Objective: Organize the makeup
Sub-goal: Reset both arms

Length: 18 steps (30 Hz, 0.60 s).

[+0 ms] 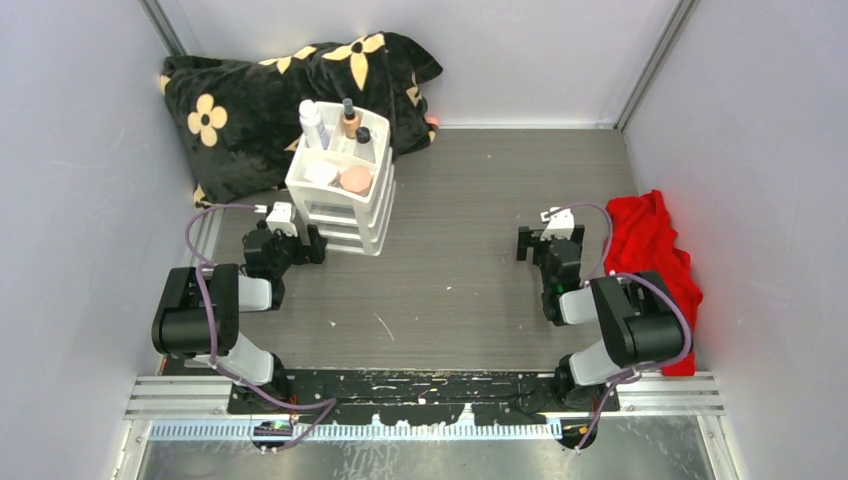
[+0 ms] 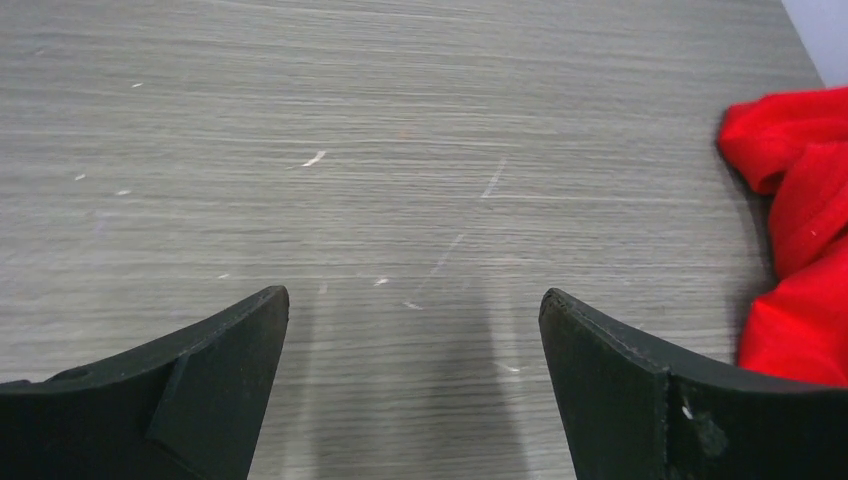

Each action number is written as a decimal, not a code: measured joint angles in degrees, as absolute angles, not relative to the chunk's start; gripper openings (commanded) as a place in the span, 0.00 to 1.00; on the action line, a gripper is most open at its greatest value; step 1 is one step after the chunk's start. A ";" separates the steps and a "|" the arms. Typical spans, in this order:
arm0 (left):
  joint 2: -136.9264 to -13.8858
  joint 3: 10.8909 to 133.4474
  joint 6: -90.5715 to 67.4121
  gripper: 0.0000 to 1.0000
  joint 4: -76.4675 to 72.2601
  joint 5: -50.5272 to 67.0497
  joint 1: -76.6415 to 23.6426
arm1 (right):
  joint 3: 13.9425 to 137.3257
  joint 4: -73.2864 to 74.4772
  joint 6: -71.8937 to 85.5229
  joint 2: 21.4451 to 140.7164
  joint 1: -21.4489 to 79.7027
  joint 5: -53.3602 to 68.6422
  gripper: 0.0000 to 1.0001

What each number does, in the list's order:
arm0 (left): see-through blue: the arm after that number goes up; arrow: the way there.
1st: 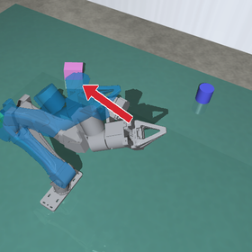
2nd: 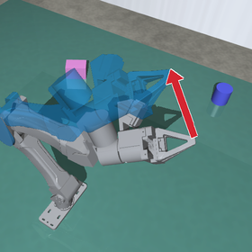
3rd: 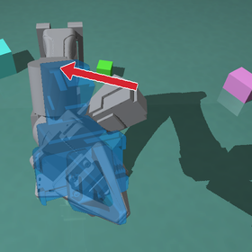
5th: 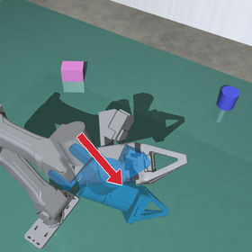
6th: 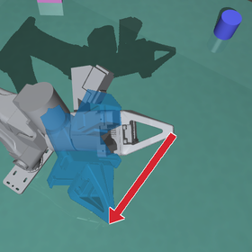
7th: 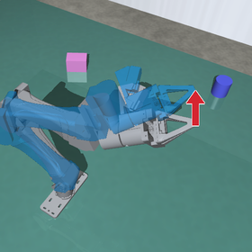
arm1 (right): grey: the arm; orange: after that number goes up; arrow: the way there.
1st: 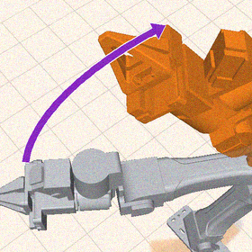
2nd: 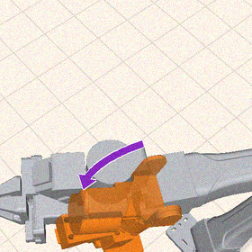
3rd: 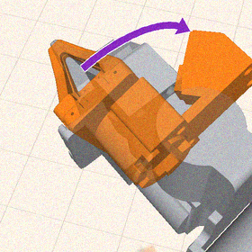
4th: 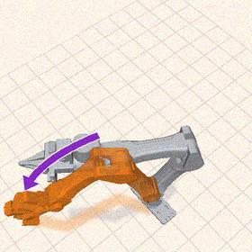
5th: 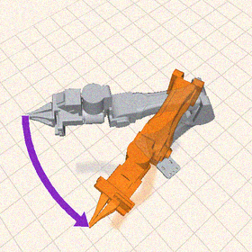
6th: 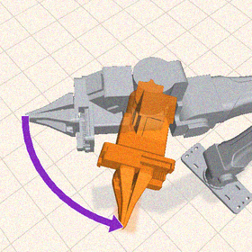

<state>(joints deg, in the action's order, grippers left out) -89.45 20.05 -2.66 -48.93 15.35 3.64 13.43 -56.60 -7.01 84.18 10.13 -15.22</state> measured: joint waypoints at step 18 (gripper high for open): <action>-89.45 20.05 -2.74 1.00 -48.71 14.57 3.46 | 13.28 -62.83 -1.30 88.88 1.83 -6.09 1.00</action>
<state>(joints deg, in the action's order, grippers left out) -89.45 20.05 -2.74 -48.71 14.57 3.46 13.28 -62.83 -1.30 88.88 1.83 -6.09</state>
